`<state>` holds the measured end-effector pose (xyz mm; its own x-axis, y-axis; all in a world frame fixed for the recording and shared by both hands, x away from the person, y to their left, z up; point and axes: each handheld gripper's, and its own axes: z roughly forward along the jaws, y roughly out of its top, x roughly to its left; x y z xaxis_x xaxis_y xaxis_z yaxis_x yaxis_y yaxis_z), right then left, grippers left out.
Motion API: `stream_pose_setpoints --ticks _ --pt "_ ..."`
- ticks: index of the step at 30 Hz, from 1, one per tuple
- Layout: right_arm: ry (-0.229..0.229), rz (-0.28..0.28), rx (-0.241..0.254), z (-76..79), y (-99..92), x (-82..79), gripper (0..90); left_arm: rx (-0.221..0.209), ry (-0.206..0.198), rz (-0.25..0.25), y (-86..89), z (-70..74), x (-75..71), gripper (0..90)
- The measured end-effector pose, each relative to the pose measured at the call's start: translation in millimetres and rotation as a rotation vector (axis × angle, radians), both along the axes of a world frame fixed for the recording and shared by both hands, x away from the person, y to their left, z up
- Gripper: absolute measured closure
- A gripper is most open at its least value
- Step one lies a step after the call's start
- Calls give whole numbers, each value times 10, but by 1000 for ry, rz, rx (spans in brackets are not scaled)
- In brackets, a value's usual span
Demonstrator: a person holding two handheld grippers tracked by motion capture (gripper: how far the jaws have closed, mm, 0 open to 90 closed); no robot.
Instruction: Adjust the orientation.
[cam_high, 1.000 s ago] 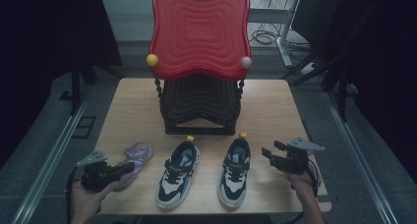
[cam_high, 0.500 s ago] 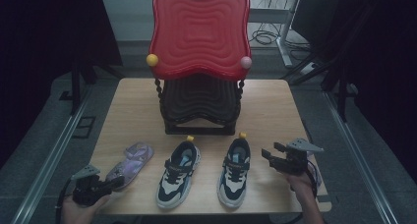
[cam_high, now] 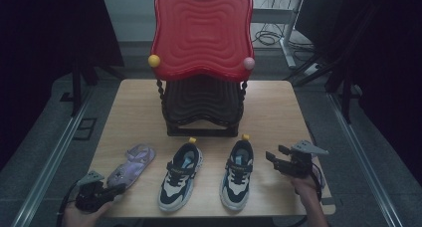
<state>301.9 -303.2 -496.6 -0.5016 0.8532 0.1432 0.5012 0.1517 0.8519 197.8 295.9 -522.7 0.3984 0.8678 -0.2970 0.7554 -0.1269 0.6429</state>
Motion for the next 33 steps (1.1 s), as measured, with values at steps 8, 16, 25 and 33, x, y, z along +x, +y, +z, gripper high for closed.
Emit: stream_pose_setpoints --ticks 8,16,25,33 --pt "5 -2 -5 -16 3 -2 360 64 0 47 42 -6 -13 900" --pt "7 -6 -7 -26 -10 -5 360 59 6 56 104 -10 19 900" --pt "13 -6 -12 -34 -10 -6 361 51 10 75 219 -5 88 900" --pt "14 -4 -11 -42 -9 -9 362 21 14 73 295 -2 154 900"
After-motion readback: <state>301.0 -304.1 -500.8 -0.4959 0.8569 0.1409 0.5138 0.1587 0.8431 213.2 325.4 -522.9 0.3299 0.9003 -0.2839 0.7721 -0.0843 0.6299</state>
